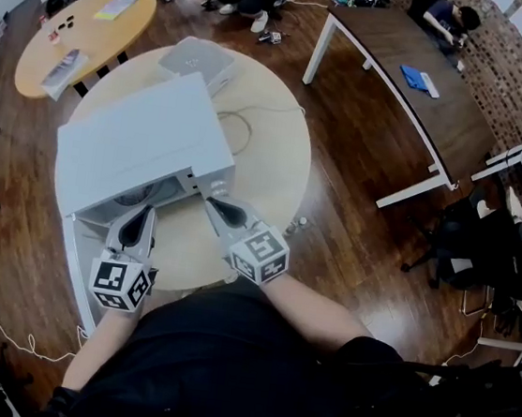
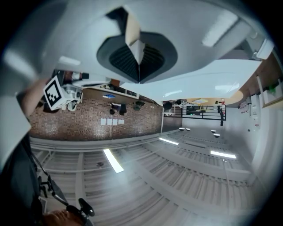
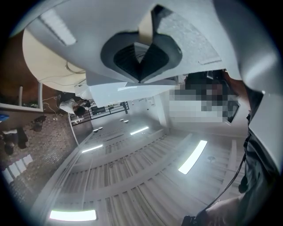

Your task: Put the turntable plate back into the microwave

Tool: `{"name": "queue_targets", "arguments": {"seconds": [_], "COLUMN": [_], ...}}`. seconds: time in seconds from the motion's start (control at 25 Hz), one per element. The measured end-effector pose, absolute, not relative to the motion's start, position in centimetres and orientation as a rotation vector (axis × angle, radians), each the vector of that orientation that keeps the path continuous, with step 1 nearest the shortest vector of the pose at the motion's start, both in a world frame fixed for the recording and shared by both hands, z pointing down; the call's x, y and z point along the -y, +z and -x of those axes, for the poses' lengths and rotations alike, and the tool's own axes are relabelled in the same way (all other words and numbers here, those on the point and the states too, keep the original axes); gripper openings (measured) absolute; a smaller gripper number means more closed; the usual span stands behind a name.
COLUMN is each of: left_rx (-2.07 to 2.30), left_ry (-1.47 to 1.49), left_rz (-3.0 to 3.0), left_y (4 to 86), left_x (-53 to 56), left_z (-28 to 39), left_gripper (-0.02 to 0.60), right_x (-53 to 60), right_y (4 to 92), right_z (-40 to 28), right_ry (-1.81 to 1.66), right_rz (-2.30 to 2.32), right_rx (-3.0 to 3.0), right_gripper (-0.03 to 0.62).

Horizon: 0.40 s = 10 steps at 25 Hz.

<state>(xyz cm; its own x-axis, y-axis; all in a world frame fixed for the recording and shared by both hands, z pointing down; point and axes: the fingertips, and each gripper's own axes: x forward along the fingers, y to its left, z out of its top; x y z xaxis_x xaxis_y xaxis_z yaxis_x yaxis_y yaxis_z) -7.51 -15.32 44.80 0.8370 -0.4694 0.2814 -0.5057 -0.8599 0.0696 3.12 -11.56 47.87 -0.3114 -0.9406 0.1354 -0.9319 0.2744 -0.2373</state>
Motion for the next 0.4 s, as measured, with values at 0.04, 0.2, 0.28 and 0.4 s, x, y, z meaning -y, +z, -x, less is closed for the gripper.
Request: {"name": "queue_targets", "arguments": {"seconds": [0.04, 0.2, 0.28, 0.4], "left_rx": [0.764, 0.714, 0.67, 0.602], "left_ry": [0.387, 0.41, 0.417, 0.42], "left_rz": [-2.872, -2.813, -2.797, -2.803], "left_y": [44.8, 45.6, 45.7, 45.3], "left_x": [15.3, 15.0, 14.5, 13.6], "left_z": [7.6, 7.8, 7.8, 7.8], "left_gripper": [0.008, 0.008, 0.008, 0.008], "right_x": [11.7, 12.1, 12.3, 12.5], "right_y": [47.9, 47.9, 47.6, 46.9], "right_z": [-3.0, -2.7, -2.8, -2.6], "right_ry": [-0.428, -0.424, -0.422, -0.409], "right_rz": [1.822, 1.835, 1.854, 1.884], "right_rx": [-2.483, -2.485, -2.47, -2.452], "right_gripper": [0.002, 0.002, 0.002, 0.002]}}
